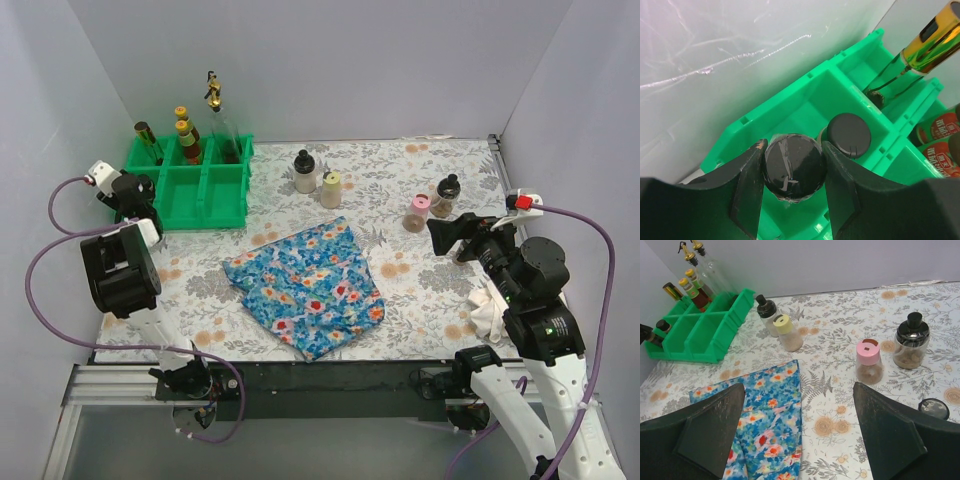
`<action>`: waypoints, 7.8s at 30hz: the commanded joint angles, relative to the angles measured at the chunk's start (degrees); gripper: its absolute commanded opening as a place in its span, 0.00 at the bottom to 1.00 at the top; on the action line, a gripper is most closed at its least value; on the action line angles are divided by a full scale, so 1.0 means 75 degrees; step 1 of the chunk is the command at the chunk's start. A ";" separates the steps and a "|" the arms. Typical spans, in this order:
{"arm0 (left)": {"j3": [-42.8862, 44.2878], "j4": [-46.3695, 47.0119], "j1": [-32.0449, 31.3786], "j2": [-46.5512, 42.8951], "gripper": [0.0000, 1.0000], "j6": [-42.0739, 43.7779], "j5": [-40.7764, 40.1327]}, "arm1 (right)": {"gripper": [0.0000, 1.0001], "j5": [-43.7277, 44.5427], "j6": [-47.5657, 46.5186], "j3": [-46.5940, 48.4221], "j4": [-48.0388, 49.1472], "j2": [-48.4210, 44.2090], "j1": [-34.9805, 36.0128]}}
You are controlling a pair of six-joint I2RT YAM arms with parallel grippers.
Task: Organize the condiment bottles
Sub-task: Place the bottle in the storage box, then pick up the bottle from the center of the board, then place the bottle at the center of the board, then pick up the bottle from the center of the board.
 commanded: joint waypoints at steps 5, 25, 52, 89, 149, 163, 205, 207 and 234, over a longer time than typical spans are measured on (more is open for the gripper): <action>0.0596 0.0512 0.0010 0.0300 0.00 0.0025 -0.0087 | 0.98 -0.0116 0.0073 -0.0018 0.0596 0.0052 0.0042; 0.1263 0.1064 0.0010 0.1226 0.00 0.0364 -0.0532 | 0.96 -0.0327 0.0283 -0.0065 0.0725 0.0228 0.0030; 0.2494 0.0279 0.0010 0.2153 0.71 0.0095 -0.0274 | 0.93 -0.0667 0.0752 -0.0405 0.1147 0.0486 0.0042; -0.0454 -0.5255 -0.4066 -0.4654 0.98 -0.1592 0.5782 | 0.89 0.2765 0.2006 0.1422 -0.3422 0.2675 -0.0028; -0.2802 -0.5335 -0.5334 -0.7972 0.98 0.0083 0.6229 | 0.47 0.2744 0.0120 0.0509 -0.0728 0.5959 -0.1986; -0.2826 -0.5370 -0.5334 -0.8078 0.98 0.0142 0.5948 | 0.40 0.3223 0.1302 0.0135 -0.1537 0.4868 0.1891; -0.2884 -0.5405 -0.5334 -0.7961 0.98 0.0306 0.5304 | 0.20 0.4501 0.1502 0.0920 -0.1818 0.4353 0.3851; -0.2896 -0.5405 -0.5345 -0.7961 0.98 0.0306 0.5315 | 0.19 0.4408 0.1502 0.0721 -0.1760 0.4434 0.3827; -0.2919 -0.5300 -0.5334 -0.7938 0.98 0.0271 0.5163 | 0.18 0.3986 0.1948 -0.0240 -0.1560 0.4494 0.3757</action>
